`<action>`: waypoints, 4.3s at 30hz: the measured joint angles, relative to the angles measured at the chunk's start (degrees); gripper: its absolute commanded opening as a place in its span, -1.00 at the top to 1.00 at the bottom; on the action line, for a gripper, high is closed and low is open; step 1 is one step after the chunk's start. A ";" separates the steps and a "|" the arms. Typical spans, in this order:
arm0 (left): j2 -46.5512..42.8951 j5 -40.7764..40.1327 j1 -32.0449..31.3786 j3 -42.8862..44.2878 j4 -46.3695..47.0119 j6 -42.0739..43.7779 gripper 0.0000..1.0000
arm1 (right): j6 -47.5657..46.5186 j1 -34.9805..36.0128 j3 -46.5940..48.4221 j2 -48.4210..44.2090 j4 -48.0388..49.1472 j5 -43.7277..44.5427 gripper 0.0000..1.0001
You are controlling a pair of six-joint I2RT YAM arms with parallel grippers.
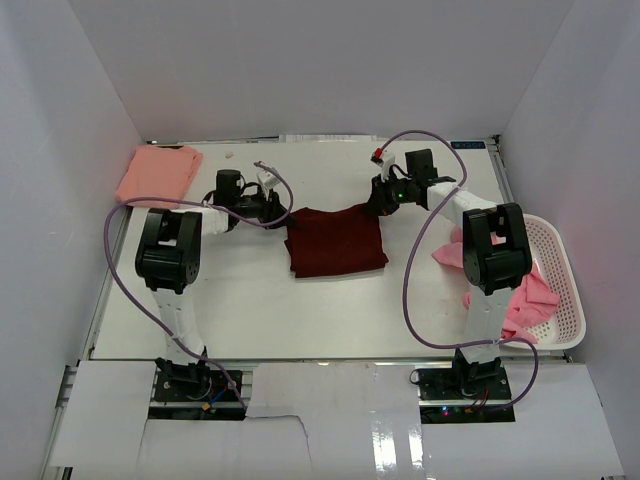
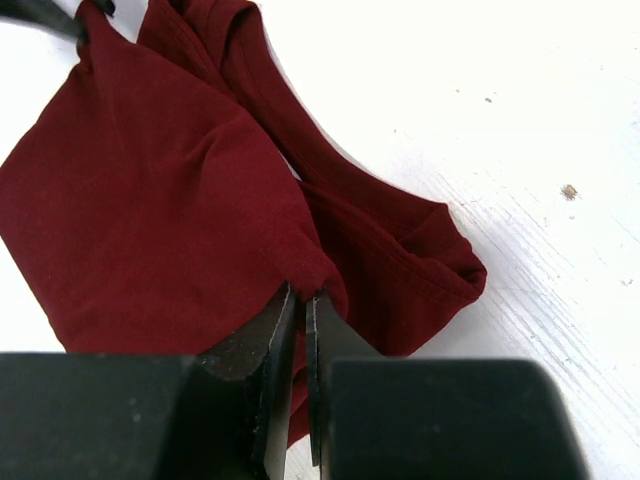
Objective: Fold and stack the t-shirts
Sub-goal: Fold the long partially folded tshirt into a neat square
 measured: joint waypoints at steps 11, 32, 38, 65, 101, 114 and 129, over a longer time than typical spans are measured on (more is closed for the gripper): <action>4.39 0.44 -0.98 6.91 -7.91 3.98 1.00 | 0.04 0.00 0.00 0.04 0.02 0.00 0.82; -0.04 2.58 -1.22 9.35 -8.85 1.09 1.00 | 1.38 -0.02 -0.02 -2.64 -0.11 0.81 0.85; -0.57 3.10 -1.27 9.73 -8.11 0.15 1.00 | 2.10 -0.22 -1.03 -5.95 0.15 1.18 0.85; 4.00 -2.47 -1.44 15.04 -3.08 -3.89 1.00 | 6.14 -4.70 -2.03 -2.75 2.05 6.05 0.85; -0.15 -6.60 -1.64 15.63 3.26 -25.81 1.00 | 15.85 -1.49 5.40 -10.10 -1.64 11.19 0.85; -5.29 -3.74 -8.09 1.42 14.99 -49.37 1.00 | 40.63 5.55 -12.76 -9.90 7.21 1.60 0.85; 7.67 4.28 -9.29 0.68 23.93 -62.40 1.00 | 45.86 8.02 -11.58 -1.86 12.20 -3.87 0.84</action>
